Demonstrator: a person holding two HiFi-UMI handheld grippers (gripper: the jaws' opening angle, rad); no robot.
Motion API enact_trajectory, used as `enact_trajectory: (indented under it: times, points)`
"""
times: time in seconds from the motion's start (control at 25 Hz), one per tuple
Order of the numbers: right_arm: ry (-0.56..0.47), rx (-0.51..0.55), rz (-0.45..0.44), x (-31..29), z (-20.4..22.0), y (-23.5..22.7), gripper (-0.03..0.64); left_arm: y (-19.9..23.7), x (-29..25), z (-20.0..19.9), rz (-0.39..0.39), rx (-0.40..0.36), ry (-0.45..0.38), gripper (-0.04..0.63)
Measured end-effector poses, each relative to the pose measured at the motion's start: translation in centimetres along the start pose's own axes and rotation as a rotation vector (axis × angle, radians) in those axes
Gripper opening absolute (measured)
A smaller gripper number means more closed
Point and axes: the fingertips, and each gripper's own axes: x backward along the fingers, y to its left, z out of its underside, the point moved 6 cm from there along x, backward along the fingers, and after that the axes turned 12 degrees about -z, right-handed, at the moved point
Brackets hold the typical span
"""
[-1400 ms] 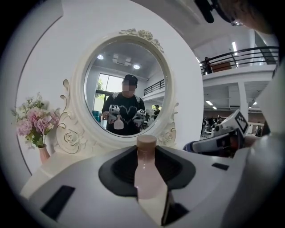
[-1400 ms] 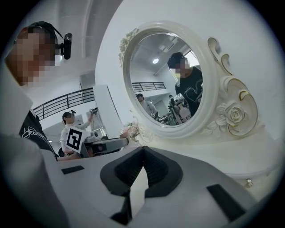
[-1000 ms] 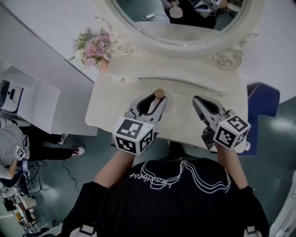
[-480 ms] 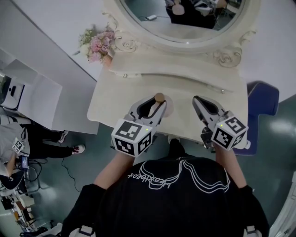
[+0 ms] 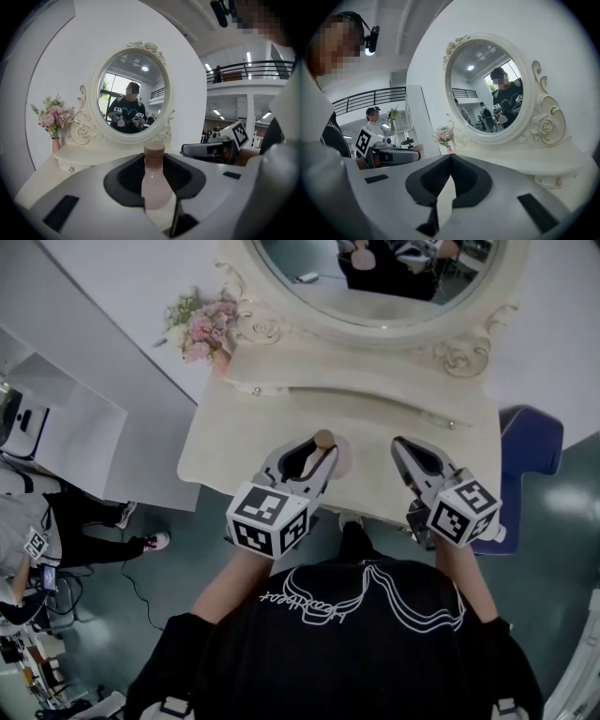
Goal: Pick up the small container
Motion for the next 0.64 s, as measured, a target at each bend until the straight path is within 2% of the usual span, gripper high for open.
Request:
enact_trajectory:
  times: [0.64]
  points:
    - [0.006, -0.019, 0.019, 0.32, 0.19, -0.33, 0.005, -0.29, -0.51, -0.23, 0.016, 0.008, 0.005, 0.125]
